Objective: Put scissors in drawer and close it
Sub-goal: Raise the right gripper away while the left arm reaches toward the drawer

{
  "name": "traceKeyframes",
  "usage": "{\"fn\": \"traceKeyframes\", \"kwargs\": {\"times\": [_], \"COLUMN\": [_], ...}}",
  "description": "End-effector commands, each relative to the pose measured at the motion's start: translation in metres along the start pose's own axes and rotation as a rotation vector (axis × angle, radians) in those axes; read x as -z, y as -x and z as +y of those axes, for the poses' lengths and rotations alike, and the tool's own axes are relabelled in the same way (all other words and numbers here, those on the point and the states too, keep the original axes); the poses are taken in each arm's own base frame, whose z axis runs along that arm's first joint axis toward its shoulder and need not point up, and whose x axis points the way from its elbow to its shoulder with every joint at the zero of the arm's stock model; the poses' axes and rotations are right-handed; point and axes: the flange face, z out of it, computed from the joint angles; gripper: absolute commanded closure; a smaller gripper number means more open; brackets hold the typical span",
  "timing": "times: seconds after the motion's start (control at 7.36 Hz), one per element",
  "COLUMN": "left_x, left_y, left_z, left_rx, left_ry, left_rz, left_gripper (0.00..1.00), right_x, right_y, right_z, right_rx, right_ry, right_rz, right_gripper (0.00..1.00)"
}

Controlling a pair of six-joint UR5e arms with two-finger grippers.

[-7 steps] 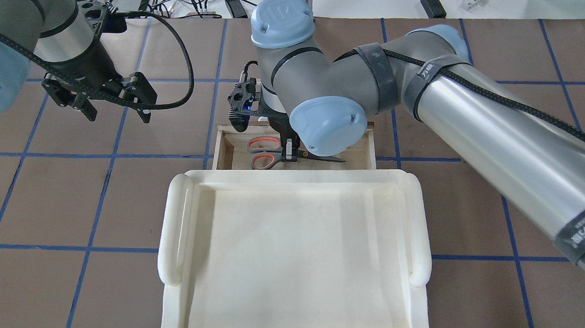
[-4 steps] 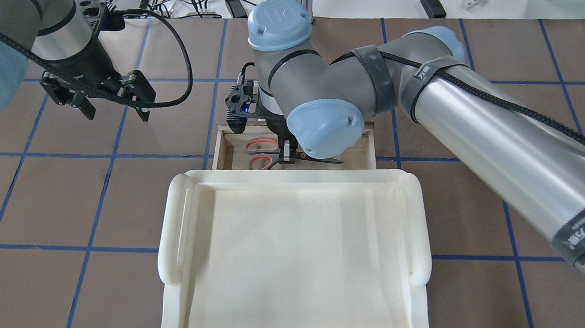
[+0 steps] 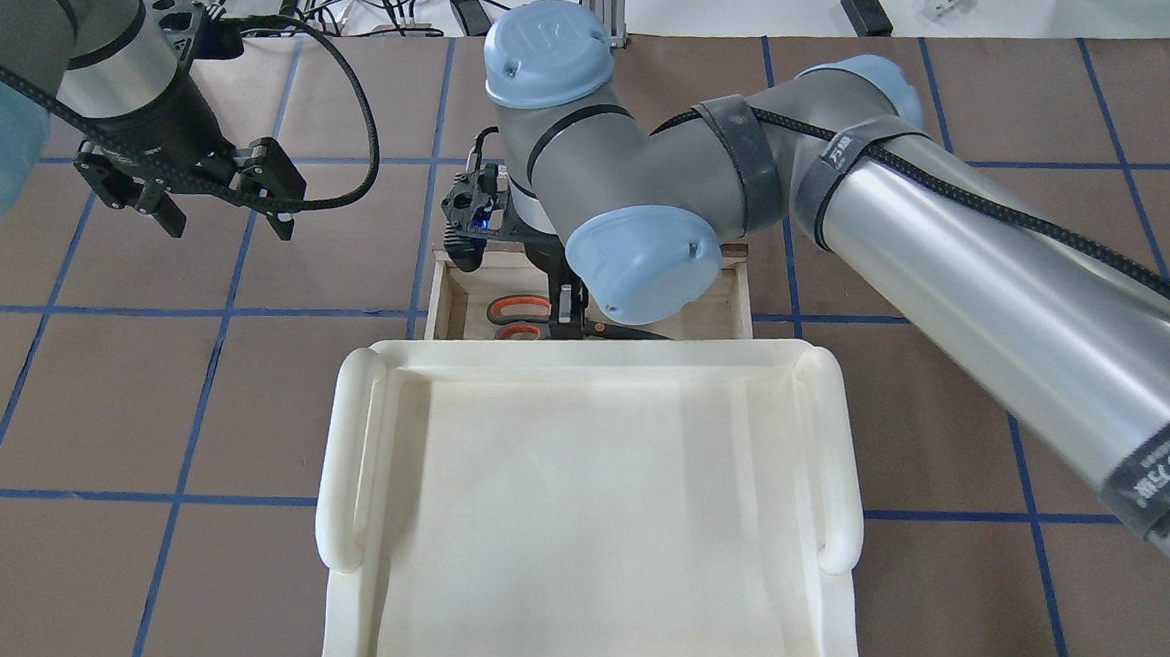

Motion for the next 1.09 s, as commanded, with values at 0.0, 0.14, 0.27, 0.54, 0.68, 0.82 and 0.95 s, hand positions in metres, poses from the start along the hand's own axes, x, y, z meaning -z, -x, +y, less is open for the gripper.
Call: {"fn": "traceKeyframes", "kwargs": {"times": [0.0, 0.14, 0.27, 0.54, 0.68, 0.82, 0.95], "left_x": [-0.002, -0.005, -0.011, -0.015, -0.015, -0.019, -0.023], "left_y": [0.005, 0.005, 0.002, -0.016, -0.034, -0.054, -0.076], "left_z": [-0.007, -0.018, -0.029, -0.061, -0.075, -0.086, -0.095], "left_rx": [0.033, 0.029, 0.018, -0.014, -0.043, -0.027, -0.016], "left_ry": [-0.009, -0.049, -0.077, -0.099, -0.103, -0.101, -0.11], "left_rz": [0.008, 0.008, 0.005, 0.009, 0.009, 0.012, 0.016], "left_gripper": [0.0, 0.0, 0.0, 0.0, 0.0, 0.0, 0.0], "right_x": [0.026, 0.046, 0.07, 0.125, 0.147, 0.159, 0.167], "right_y": [-0.003, -0.01, -0.019, -0.024, -0.021, -0.021, -0.019], "right_z": [0.006, 0.024, 0.055, 0.128, 0.158, 0.184, 0.202], "right_rx": [-0.011, -0.046, -0.138, -0.292, -0.35, -0.49, -0.624], "right_ry": [-0.027, -0.044, -0.061, -0.085, -0.09, -0.106, -0.114], "right_rz": [0.081, 0.116, 0.147, 0.205, 0.223, 0.228, 0.224], "right_gripper": [0.0, 0.0, 0.0, 0.0, 0.0, 0.0, 0.0]}}
